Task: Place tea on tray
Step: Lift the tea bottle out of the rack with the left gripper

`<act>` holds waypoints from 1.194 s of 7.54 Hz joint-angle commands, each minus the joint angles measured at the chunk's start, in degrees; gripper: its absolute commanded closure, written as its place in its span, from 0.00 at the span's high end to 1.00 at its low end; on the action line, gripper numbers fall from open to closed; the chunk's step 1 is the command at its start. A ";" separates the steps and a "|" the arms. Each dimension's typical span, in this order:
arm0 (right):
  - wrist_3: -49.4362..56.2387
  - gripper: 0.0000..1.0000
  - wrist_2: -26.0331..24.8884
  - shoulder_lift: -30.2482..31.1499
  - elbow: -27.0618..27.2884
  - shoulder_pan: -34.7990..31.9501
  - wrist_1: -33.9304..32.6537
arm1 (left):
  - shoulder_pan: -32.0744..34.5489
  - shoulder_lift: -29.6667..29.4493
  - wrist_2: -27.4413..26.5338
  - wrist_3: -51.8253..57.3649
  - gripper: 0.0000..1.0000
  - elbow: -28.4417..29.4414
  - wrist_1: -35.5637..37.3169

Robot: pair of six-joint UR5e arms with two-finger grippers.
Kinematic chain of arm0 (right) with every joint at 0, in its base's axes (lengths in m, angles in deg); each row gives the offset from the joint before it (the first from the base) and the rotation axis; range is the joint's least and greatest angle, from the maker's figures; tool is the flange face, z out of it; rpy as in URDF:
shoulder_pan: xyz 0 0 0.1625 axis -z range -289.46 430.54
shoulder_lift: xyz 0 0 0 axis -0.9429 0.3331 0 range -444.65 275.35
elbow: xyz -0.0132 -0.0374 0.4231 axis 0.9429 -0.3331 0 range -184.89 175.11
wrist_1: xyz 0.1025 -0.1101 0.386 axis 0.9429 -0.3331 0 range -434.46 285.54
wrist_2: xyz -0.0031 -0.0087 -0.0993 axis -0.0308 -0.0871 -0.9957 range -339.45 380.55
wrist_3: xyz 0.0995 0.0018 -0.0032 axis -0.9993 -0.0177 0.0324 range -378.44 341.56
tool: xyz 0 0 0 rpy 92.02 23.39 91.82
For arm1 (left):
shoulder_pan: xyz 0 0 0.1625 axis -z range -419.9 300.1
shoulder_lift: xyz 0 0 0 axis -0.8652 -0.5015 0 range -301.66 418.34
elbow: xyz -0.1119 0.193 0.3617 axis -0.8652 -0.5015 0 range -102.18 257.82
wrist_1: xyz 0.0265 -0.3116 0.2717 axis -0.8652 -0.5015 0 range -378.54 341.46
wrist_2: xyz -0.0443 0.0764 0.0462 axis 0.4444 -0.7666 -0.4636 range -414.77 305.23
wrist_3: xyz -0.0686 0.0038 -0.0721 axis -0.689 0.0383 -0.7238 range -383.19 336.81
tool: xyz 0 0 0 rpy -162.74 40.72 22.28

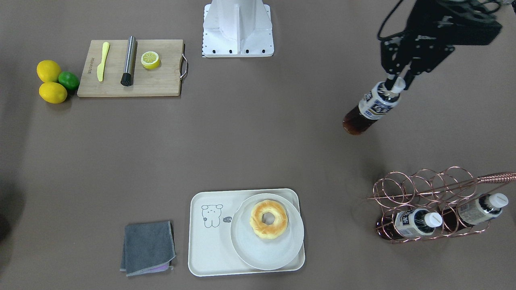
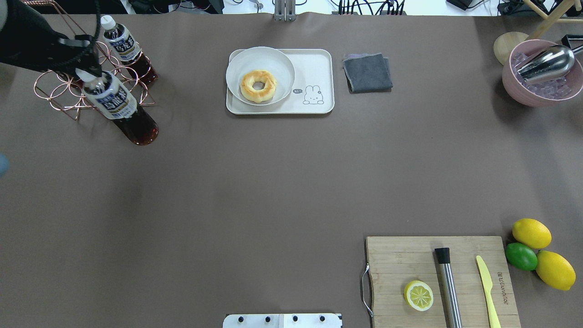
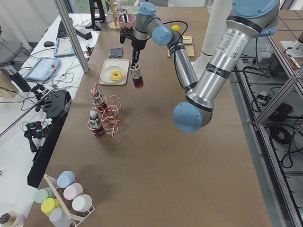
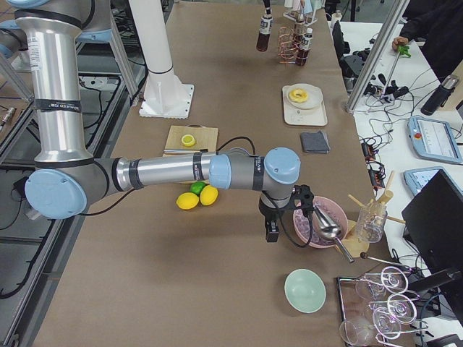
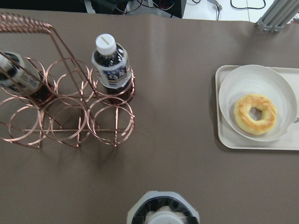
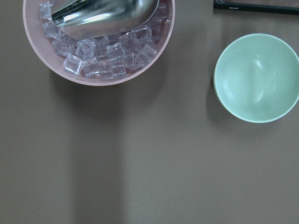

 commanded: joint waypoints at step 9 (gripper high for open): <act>-0.09 1.00 0.23 -0.05 -0.05 0.04 0.02 | -33.59 -27.27 -32.24 -25.75 0.00 17.96 6.76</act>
